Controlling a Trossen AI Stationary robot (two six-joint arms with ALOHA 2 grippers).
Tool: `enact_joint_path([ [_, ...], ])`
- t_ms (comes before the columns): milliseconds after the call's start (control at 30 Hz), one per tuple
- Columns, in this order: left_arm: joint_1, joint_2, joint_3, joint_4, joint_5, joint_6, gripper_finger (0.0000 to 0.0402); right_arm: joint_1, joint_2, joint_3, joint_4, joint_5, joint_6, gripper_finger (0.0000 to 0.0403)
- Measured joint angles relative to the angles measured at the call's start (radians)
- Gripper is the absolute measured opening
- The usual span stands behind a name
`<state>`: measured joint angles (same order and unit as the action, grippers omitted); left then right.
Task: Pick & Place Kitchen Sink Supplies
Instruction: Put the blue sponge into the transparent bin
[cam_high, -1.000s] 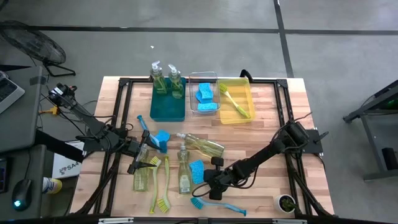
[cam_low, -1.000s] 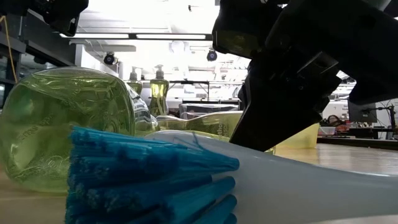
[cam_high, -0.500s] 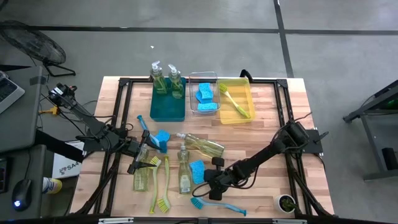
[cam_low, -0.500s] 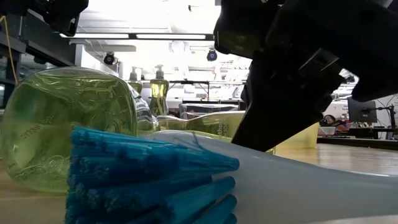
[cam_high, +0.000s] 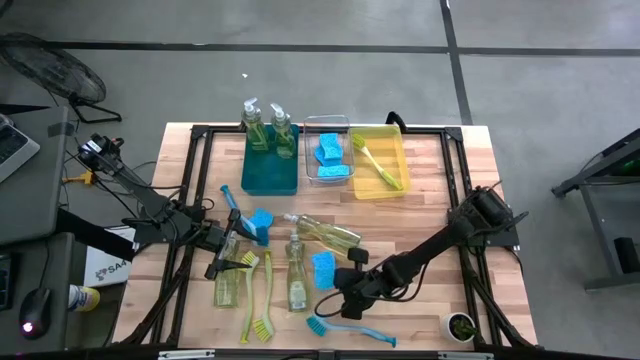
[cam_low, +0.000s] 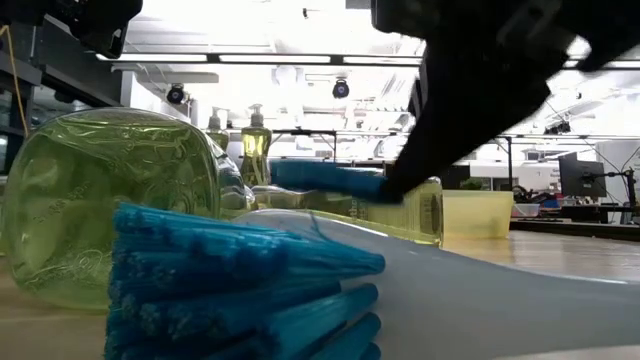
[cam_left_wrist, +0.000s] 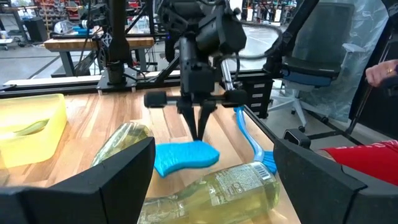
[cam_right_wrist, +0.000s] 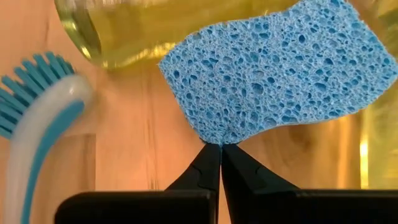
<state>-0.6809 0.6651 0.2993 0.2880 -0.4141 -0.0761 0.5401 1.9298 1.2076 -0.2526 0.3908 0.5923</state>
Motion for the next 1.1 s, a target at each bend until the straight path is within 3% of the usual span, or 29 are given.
enact_joint_path([
  [400, 0.0, 0.0, 0.0, -0.002, -0.007, 0.0, 0.0321, -0.114, -0.137, 0.001, -0.068, 0.037, -0.104, 0.0],
  [767, 0.0, 0.0, 0.0, -0.008, -0.006, 0.0, 0.0321, -0.402, -0.257, 0.001, -0.135, -0.067, -0.271, 0.0],
  [1100, 0.0, 0.0, 0.0, -0.028, -0.007, 0.0, 0.0321, -0.686, -0.269, 0.001, -0.132, -0.209, -0.397, 0.0],
])
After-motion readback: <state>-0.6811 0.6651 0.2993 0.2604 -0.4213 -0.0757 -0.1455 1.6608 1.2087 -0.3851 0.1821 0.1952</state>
